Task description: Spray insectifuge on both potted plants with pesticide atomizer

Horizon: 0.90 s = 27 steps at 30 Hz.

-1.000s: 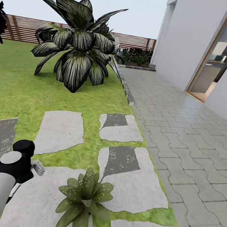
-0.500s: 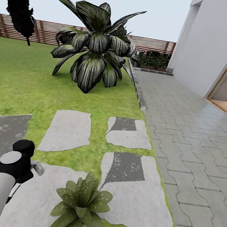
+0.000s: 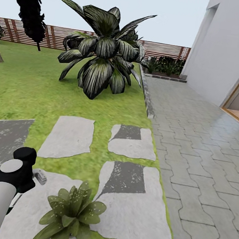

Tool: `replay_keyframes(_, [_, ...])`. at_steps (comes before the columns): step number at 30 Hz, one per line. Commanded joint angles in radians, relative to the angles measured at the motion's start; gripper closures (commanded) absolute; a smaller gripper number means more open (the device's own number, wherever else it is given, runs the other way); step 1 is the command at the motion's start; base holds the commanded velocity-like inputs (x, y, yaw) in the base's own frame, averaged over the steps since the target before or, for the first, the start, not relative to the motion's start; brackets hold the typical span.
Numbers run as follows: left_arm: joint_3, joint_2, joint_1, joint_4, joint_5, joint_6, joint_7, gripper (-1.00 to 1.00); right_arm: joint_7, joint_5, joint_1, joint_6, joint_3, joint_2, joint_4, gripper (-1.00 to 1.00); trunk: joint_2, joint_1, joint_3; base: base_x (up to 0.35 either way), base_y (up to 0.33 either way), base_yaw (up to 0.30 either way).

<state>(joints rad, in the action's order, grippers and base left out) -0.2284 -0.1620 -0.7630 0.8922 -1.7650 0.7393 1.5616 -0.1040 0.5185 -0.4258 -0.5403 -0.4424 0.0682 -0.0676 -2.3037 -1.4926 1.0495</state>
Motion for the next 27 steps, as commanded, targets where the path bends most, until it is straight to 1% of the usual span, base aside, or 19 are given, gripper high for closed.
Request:
replay_keyframes(1, [-0.001,0.001,-0.001,0.001,-0.008,0.010,0.009,1.00,-0.007,0.011,-0.001,-0.003,-0.004,0.000,0.002,-1.00,0.000,0.000,0.001,0.132,-0.313,0.229])
replay_keyframes(16, [-0.004,-0.001,-0.001,-0.003,-0.008,0.010,0.009,1.00,-0.006,0.011,-0.001,-0.003,-0.004,-0.001,0.003,-1.00,0.000,0.000,0.001,0.131,-0.313,0.274])
replay_keyframes(17, [-0.017,-0.005,0.006,-0.012,-0.008,0.009,0.009,1.00,-0.006,0.011,-0.001,-0.003,-0.004,-0.001,0.003,-1.00,0.000,0.000,0.001,-0.059,-0.312,0.279])
replay_keyframes(18, [-0.034,-0.007,0.041,-0.015,-0.006,0.008,0.009,1.00,-0.006,0.011,-0.001,-0.003,-0.004,-0.001,0.003,-1.00,0.000,0.000,0.001,-0.118,-0.276,0.279])
replay_keyframes(19, [-0.044,-0.008,0.059,-0.015,-0.005,0.006,0.009,1.00,-0.006,0.011,-0.001,-0.003,-0.004,-0.001,0.003,-1.00,0.000,0.000,0.001,-0.089,-0.177,0.279])
replay_keyframes(22, [-0.058,-0.010,0.078,-0.016,-0.004,0.004,0.009,1.00,-0.006,0.011,-0.001,-0.003,-0.004,-0.001,0.003,-1.00,0.000,0.000,0.001,-0.034,-0.067,0.279])
replay_keyframes(27, [-0.066,-0.012,0.095,-0.015,-0.003,0.002,0.009,1.00,-0.006,0.011,-0.001,-0.003,-0.004,-0.001,0.003,-1.00,0.000,0.000,0.001,-0.003,-0.006,0.279])
